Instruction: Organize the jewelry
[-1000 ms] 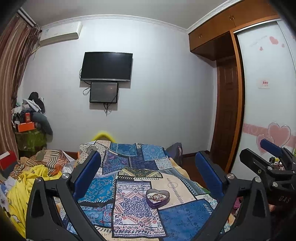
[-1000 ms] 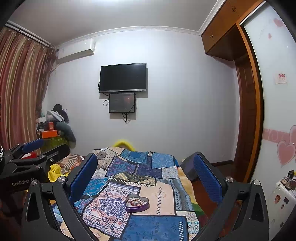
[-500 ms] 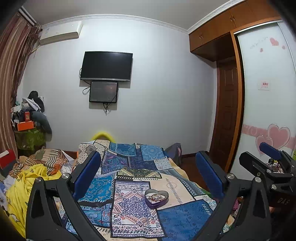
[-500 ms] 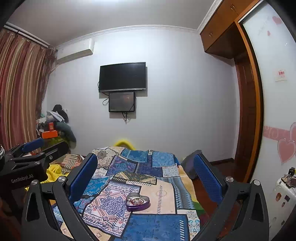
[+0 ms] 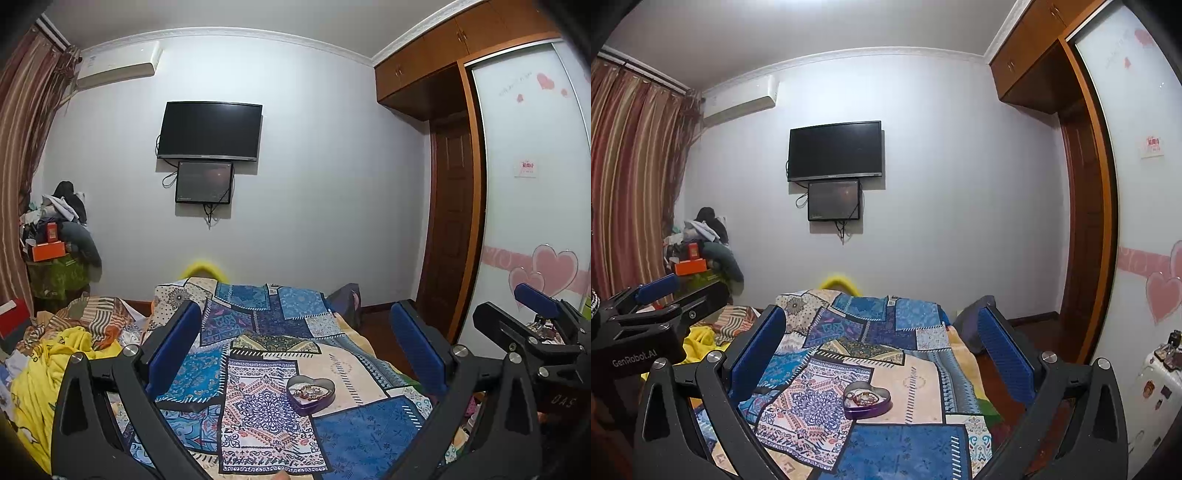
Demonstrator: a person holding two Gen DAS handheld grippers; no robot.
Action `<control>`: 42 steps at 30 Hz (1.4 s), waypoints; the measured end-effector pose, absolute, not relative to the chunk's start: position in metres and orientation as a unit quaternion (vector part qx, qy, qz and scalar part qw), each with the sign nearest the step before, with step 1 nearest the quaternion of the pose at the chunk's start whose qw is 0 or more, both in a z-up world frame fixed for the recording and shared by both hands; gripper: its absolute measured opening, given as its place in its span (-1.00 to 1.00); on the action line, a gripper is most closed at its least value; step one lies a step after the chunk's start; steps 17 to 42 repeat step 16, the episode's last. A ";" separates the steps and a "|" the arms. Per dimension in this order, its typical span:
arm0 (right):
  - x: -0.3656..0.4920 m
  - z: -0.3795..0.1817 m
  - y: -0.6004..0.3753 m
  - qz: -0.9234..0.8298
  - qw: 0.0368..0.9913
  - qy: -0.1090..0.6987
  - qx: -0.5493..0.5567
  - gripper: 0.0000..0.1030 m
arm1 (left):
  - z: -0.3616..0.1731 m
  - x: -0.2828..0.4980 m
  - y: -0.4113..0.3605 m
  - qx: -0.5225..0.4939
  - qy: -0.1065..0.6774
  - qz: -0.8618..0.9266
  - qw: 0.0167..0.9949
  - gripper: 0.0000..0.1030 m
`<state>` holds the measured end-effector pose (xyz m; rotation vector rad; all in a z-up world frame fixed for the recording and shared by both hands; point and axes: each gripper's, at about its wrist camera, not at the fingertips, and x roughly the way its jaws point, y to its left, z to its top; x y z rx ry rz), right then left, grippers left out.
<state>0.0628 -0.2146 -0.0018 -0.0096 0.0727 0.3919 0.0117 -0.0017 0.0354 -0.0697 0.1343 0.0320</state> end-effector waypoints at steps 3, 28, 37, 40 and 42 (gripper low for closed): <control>0.063 -0.002 -0.215 0.193 0.981 0.037 -0.004 1.00 | 0.035 0.013 -0.001 -0.035 0.069 0.014 0.997 0.99; 0.070 -0.006 -0.216 0.193 0.980 0.045 -0.002 1.00 | 0.030 0.018 0.000 -0.036 0.080 0.012 0.996 0.99; 0.070 -0.006 -0.216 0.193 0.980 0.045 -0.002 1.00 | 0.030 0.018 0.000 -0.036 0.080 0.012 0.996 0.99; 0.070 -0.006 -0.216 0.193 0.980 0.045 -0.002 1.00 | 0.030 0.018 0.000 -0.036 0.080 0.012 0.996 0.99; 0.070 -0.006 -0.216 0.193 0.980 0.045 -0.002 1.00 | 0.030 0.018 0.000 -0.036 0.080 0.012 0.996 0.99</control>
